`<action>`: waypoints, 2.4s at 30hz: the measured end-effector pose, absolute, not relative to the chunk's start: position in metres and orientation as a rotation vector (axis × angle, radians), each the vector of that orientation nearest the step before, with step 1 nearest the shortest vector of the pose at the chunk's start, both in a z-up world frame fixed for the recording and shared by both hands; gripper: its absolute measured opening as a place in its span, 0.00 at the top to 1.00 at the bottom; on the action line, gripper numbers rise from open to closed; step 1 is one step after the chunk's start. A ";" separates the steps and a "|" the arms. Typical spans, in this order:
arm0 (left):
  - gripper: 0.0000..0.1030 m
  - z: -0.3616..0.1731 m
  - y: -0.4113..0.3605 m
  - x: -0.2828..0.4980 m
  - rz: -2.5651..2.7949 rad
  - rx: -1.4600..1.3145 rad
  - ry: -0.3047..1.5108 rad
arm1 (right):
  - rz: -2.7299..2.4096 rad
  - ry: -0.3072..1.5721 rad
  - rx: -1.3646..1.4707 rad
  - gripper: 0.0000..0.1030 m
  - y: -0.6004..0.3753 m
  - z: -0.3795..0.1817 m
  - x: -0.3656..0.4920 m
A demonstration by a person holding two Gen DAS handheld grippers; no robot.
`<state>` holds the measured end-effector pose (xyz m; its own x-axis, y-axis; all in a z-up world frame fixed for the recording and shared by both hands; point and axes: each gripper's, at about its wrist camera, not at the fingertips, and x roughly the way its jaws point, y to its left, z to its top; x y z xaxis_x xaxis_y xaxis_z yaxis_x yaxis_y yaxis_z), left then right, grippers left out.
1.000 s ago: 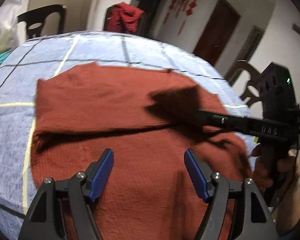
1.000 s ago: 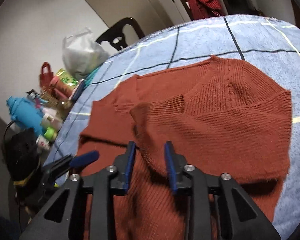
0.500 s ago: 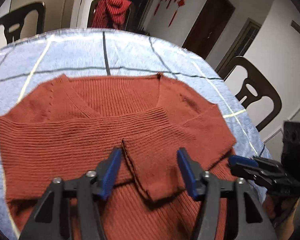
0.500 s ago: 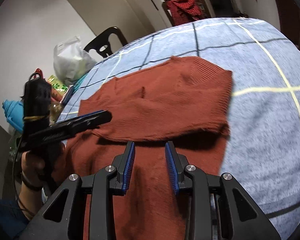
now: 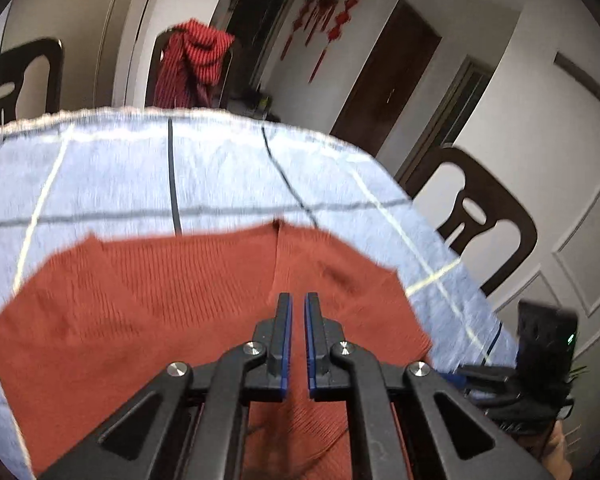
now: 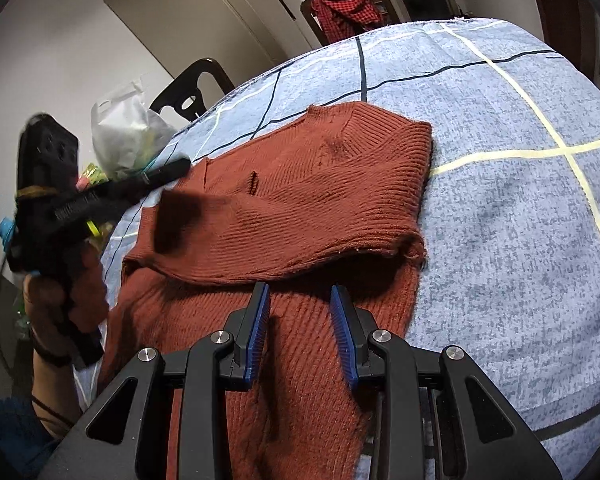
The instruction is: Fold small clothes
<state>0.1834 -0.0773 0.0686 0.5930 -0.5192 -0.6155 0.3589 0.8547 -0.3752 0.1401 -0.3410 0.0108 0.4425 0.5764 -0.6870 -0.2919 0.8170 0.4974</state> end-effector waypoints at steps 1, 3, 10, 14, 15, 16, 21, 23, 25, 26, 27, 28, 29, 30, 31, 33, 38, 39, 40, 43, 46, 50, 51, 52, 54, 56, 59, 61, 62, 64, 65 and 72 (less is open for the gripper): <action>0.93 0.070 -0.075 0.186 -0.514 -0.224 0.780 | 0.551 0.973 0.328 0.69 -0.341 0.011 0.140; 0.93 0.065 -0.068 0.193 -0.492 -0.230 0.795 | 0.552 0.972 0.329 0.69 -0.341 0.010 0.140; 0.55 0.029 -0.061 0.188 -0.468 -0.220 0.931 | 0.556 0.964 0.334 0.69 -0.341 0.009 0.139; 0.52 0.019 -0.064 0.179 -0.442 -0.170 0.930 | 0.558 0.960 0.335 0.69 -0.341 0.009 0.139; 0.52 0.019 -0.064 0.178 -0.437 -0.164 0.924 | 0.557 0.961 0.335 0.69 -0.340 0.009 0.140; 0.52 0.020 -0.067 0.178 -0.433 -0.154 0.925 | 0.556 0.962 0.333 0.69 -0.340 0.009 0.141; 0.87 0.020 -0.084 0.173 -0.467 -0.076 0.932 | 0.557 0.962 0.338 0.69 -0.339 0.009 0.142; 0.92 0.023 -0.089 0.173 -0.479 -0.068 0.928 | 0.560 0.962 0.352 0.69 -0.341 0.008 0.142; 0.95 0.034 -0.091 0.175 -0.503 -0.081 0.908 | 0.563 0.961 0.358 0.69 -0.342 0.008 0.142; 0.95 0.044 -0.091 0.175 -0.517 -0.090 0.881 | 0.563 0.961 0.358 0.69 -0.342 0.008 0.142; 0.95 0.055 -0.090 0.175 -0.526 -0.095 0.850 | 0.563 0.962 0.357 0.69 -0.342 0.008 0.141; 0.95 0.066 -0.090 0.174 -0.532 -0.098 0.814 | 0.563 0.962 0.355 0.69 -0.342 0.008 0.141; 0.95 0.075 -0.088 0.175 -0.532 -0.099 0.784 | 0.563 0.962 0.354 0.69 -0.343 0.008 0.141; 0.95 0.079 -0.086 0.176 -0.527 -0.100 0.768 | 0.563 0.962 0.354 0.69 -0.343 0.008 0.141; 0.95 0.081 -0.085 0.180 -0.514 -0.099 0.764 | 0.563 0.962 0.355 0.69 -0.342 0.008 0.141; 0.94 0.070 -0.079 0.190 -0.498 -0.114 0.804 | 0.564 0.960 0.358 0.69 -0.343 0.008 0.140; 0.91 0.026 -0.073 0.212 -0.438 -0.132 0.962 | 0.561 0.967 0.353 0.69 -0.344 0.008 0.140; 0.84 0.025 -0.070 0.211 -0.437 -0.152 0.961 | 0.556 0.971 0.350 0.69 -0.344 0.010 0.140; 0.70 0.026 -0.066 0.211 -0.428 -0.167 0.957 | 0.552 0.970 0.346 0.69 -0.344 0.012 0.140; 0.54 0.035 -0.055 0.209 -0.387 -0.188 0.912 | 0.540 0.945 0.340 0.69 -0.345 0.017 0.141; 0.54 0.036 -0.043 0.206 -0.364 -0.219 0.911 | 0.503 0.961 0.348 0.69 -0.350 0.014 0.145; 0.54 0.028 -0.047 0.192 -0.393 -0.207 0.941 | 0.498 0.966 0.363 0.69 -0.356 0.013 0.146; 0.54 0.026 -0.050 0.189 -0.400 -0.199 0.952 | 0.498 0.965 0.359 0.69 -0.355 0.013 0.146; 0.54 0.023 -0.053 0.186 -0.406 -0.193 0.959 | 0.498 0.965 0.357 0.69 -0.355 0.013 0.146; 0.55 0.022 -0.056 0.179 -0.406 -0.190 0.951 | 0.495 0.967 0.358 0.69 -0.355 0.013 0.146; 0.62 0.022 -0.057 0.176 -0.396 -0.197 0.941 | 0.492 0.967 0.357 0.69 -0.355 0.013 0.148; 0.85 0.019 -0.059 0.178 -0.407 -0.211 0.941 | 0.487 0.966 0.355 0.69 -0.354 0.014 0.149; 0.89 0.018 -0.058 0.178 -0.420 -0.231 0.935 | 0.479 0.961 0.363 0.69 -0.356 0.014 0.150; 0.89 0.019 -0.056 0.177 -0.421 -0.242 0.927 | 0.475 0.960 0.372 0.69 -0.357 0.014 0.151; 0.90 0.023 -0.055 0.174 -0.428 -0.260 0.913 | 0.465 0.959 0.404 0.69 -0.363 0.013 0.153; 0.90 0.025 -0.053 0.172 -0.432 -0.273 0.907 | 0.464 0.957 0.418 0.69 -0.366 0.012 0.153; 0.89 0.031 -0.050 0.158 -0.450 -0.301 0.901 | 0.348 0.932 0.421 0.69 -0.390 0.017 0.150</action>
<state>0.1581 -0.0502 0.0308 0.5380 -0.4955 -0.6819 0.2483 0.8663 -0.4335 0.1504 -0.3902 0.0168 0.5517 0.4615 -0.6947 -0.1063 0.8651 0.4903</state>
